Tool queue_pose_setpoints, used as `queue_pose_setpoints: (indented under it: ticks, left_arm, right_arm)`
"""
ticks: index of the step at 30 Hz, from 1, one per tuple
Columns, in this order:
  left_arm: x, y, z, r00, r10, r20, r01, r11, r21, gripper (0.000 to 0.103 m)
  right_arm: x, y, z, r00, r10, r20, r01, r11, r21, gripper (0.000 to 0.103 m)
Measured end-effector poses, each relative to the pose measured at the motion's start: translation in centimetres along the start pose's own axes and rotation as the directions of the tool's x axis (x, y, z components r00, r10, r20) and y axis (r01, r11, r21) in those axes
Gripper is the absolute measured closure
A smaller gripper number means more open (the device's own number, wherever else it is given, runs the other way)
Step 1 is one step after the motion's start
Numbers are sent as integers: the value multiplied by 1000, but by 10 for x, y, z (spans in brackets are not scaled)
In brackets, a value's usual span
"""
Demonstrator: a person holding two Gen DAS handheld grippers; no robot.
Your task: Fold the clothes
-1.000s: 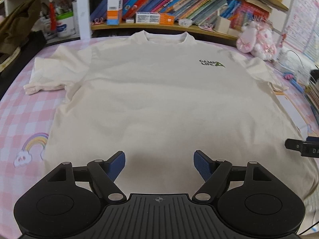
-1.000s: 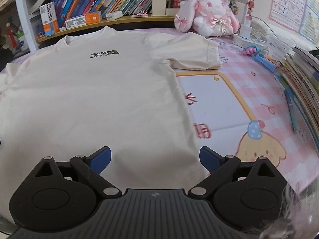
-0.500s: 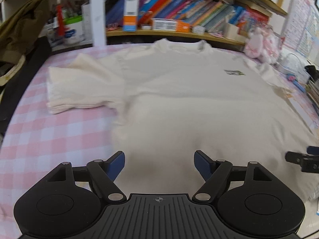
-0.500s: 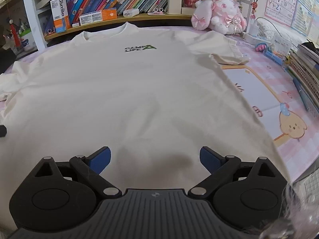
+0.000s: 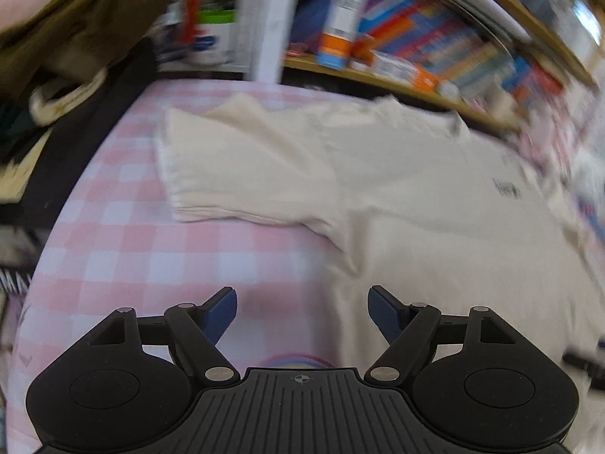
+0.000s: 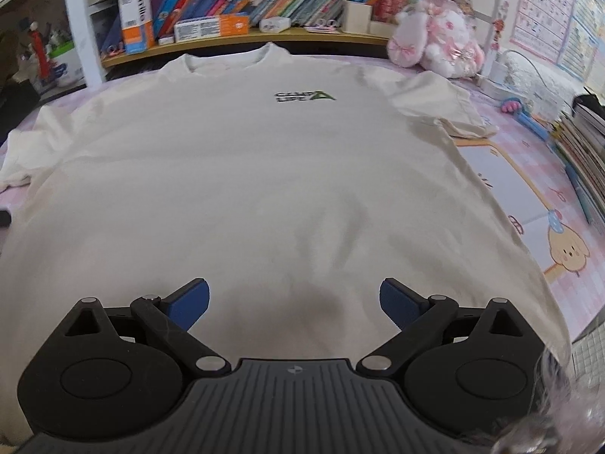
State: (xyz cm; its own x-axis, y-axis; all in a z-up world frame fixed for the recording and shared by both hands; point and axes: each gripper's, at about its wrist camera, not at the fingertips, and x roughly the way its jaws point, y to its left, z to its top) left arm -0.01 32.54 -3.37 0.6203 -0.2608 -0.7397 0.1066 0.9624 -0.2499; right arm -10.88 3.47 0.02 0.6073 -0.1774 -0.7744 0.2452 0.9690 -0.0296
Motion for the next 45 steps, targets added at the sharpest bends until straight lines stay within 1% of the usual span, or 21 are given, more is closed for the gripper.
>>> queue_pose_setpoints:
  ticks: [2,3,4,5,6,8,9,10,11,14,17,22,28,31,34,36,38,41,42,43,45]
  left_arm:
    - [2,20,6,999,-31,10,32,992,-120,26]
    - [3,30,9,999,-51,14,53,980,-189,27]
    - [6,41,11,997,-77,20,80,960,-267,31]
    - [8,52,13,994,-103,27,106,934,-342,35]
    - [11,62,15,991,-127,37,131,901,-413,42]
    - [20,80,18,985,-159,63,168,829,-534,45]
    - [24,86,19,983,-166,77,180,795,-579,47]
    - [28,92,20,982,-167,84,183,765,-618,53]
    - [33,96,20,982,-168,91,186,735,-652,54]
    - [43,104,22,980,-162,113,193,665,-721,57]
    - [48,108,22,979,-150,141,204,612,-764,57]
    - [50,111,18,976,-131,176,219,538,-814,56]
    - [50,116,9,968,-131,215,251,472,-845,56]
    - [49,118,4,965,-130,228,262,448,-855,58]
    - [49,118,2,966,-119,230,259,440,-860,65]
    - [49,118,1,966,-111,233,258,436,-863,66]
    - [49,118,-1,966,-102,237,257,426,-867,66]
    - [50,116,0,969,-82,233,246,429,-869,68]
    - [49,115,0,972,-72,225,234,434,-870,72]
    - [50,114,0,975,-61,215,220,439,-871,82]
    - [51,114,-1,982,-36,188,185,439,-880,96]
  right_arm:
    - [1,6,1,1000,-1,-11,0,1000,-22,5]
    - [2,8,1,1000,-2,-16,2,999,-33,5]
    - [2,10,2,1000,-5,-20,4,999,-44,5]
    - [2,12,3,1000,-7,-22,5,998,-55,5]
    - [2,14,3,1000,-7,-23,6,998,-65,5]
    - [0,16,4,1000,-10,-23,8,997,-80,5]
    - [0,16,4,1000,-12,-23,10,996,-88,5]
    - [-1,16,4,1000,-14,-23,12,996,-93,5]
    - [-1,16,4,1000,-16,-23,14,995,-98,5]
    - [-2,13,3,999,-23,-25,21,995,-101,5]
    - [0,9,1,999,-30,-42,26,995,-92,5]
    - [3,7,5,998,-30,-61,24,995,-97,5]
    - [3,20,10,998,4,-60,-15,985,-175,5]
    - [2,24,12,998,16,-53,-26,979,-202,5]
    - [0,24,13,999,20,-47,-30,976,-216,5]
    - [0,22,13,999,18,-42,-27,977,-212,5]
    - [0,18,13,999,16,-40,-24,979,-205,5]
    - [1,10,13,999,15,-42,-23,982,-189,5]
    - [2,7,12,999,16,-42,-23,983,-184,5]
    - [3,4,12,999,19,-41,-26,984,-179,5]
    - [5,-4,12,999,25,-39,-31,985,-170,5]
